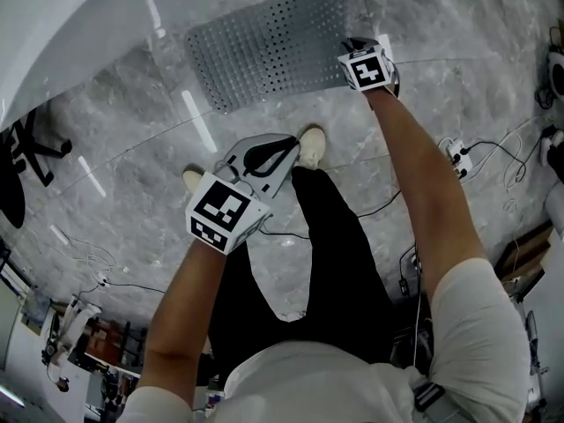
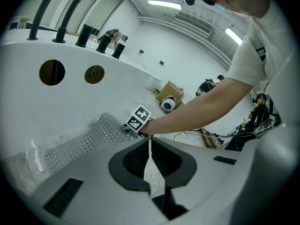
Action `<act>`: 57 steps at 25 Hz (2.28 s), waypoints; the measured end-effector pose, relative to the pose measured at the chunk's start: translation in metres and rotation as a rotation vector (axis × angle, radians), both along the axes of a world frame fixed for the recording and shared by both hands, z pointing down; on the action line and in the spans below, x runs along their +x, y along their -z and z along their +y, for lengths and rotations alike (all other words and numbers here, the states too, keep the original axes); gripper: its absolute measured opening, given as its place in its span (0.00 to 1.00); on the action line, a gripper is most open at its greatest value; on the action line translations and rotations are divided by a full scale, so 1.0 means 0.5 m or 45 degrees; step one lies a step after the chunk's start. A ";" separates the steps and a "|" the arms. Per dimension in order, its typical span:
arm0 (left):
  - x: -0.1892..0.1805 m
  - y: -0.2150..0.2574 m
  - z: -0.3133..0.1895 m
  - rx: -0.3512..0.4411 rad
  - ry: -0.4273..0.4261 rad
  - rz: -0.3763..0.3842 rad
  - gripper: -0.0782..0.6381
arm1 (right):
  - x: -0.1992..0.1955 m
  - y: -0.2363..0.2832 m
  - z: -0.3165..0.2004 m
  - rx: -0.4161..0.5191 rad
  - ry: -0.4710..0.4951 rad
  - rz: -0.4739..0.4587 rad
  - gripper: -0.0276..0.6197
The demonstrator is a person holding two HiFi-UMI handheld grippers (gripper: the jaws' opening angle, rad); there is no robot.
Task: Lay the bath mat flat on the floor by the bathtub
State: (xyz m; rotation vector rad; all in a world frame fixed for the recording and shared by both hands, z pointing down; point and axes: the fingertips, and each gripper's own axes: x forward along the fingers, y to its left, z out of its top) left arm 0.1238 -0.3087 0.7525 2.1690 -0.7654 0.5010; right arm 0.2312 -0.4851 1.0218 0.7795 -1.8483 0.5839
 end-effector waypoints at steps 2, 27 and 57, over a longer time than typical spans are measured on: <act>0.006 -0.013 -0.008 -0.009 0.003 -0.014 0.15 | 0.020 -0.023 0.006 -0.024 -0.015 0.018 0.17; 0.134 0.194 -0.047 0.057 -0.123 -0.050 0.15 | 0.168 0.244 0.127 -0.090 -0.100 -0.091 0.06; -0.112 0.613 0.397 0.266 -0.236 -0.012 0.15 | -0.087 0.877 0.661 0.041 -0.097 -0.328 0.06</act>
